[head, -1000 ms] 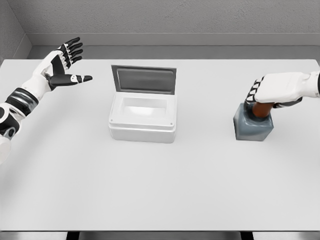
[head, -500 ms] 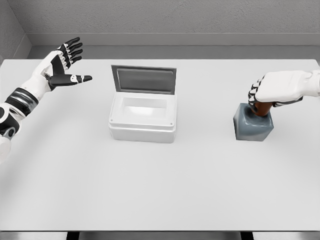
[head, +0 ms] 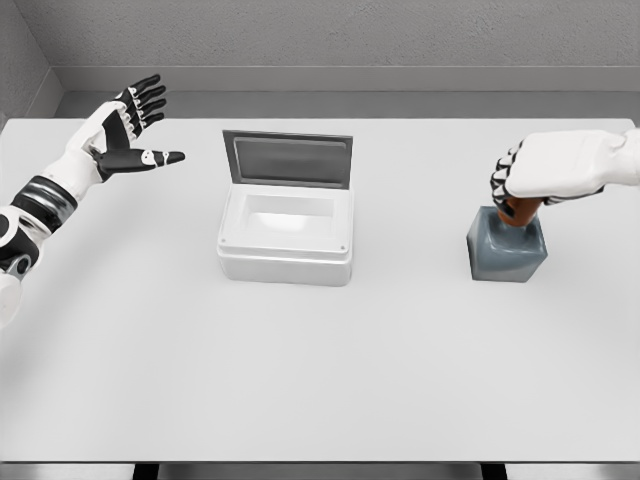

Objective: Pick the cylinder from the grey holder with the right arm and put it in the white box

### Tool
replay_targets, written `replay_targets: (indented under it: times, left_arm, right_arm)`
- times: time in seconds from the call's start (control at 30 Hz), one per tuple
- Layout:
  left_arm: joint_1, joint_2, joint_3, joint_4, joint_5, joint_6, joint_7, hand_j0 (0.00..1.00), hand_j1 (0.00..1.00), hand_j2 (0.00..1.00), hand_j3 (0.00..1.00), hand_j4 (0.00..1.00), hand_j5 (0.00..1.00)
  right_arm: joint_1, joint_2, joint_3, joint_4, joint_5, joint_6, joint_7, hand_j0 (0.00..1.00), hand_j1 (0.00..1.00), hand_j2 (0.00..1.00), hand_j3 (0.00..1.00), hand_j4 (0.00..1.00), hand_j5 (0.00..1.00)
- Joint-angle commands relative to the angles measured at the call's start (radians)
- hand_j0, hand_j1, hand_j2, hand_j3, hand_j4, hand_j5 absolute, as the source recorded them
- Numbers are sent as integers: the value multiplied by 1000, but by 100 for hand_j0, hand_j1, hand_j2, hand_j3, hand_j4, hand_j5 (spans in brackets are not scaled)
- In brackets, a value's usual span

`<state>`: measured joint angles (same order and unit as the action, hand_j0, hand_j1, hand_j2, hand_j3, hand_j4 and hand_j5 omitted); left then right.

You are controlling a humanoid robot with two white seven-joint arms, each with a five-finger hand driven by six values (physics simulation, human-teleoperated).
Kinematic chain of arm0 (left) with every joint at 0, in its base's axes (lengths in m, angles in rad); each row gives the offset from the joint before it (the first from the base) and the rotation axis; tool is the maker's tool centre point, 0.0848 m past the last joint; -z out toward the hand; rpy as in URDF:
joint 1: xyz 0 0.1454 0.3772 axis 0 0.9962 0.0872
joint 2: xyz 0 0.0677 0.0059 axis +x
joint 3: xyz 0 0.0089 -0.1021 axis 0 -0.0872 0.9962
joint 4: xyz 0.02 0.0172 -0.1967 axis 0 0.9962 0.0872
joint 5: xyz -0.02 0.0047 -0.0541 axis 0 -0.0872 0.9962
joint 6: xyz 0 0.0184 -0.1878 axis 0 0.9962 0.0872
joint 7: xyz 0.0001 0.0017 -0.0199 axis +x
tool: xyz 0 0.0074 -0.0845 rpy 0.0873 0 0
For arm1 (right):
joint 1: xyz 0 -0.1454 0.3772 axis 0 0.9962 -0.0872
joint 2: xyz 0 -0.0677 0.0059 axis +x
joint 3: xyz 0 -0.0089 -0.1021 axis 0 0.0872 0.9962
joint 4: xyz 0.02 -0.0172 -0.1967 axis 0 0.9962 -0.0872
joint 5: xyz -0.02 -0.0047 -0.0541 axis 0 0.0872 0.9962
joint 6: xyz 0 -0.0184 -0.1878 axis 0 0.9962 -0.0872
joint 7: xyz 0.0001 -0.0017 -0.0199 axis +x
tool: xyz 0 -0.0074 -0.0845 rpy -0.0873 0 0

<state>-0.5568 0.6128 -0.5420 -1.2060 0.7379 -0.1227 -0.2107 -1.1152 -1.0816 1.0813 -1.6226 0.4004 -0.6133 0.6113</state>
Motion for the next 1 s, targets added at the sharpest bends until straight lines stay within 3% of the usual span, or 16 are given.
replay_targets:
  times: [0.0,0.27,0.97]
  left_arm:
    - [0,2,1,-1,3,0,-1,100,100,100,100,100,100]
    - [2,2,2,-3,3,-2,1,100,100,100,100,100,100]
    - [6,5,4,-4,5,-3,-1,100,100,100,100,100,100]
  right_arm:
    - [-2,3,-1,-8,-3,2,0,42,42,42,42,42,42]
    - [-21,20,-1,-56,-5,2,0,42,42,42,42,42,42]
    - [-66,198,3,-51,3,2,0,42,42,42,42,42,42]
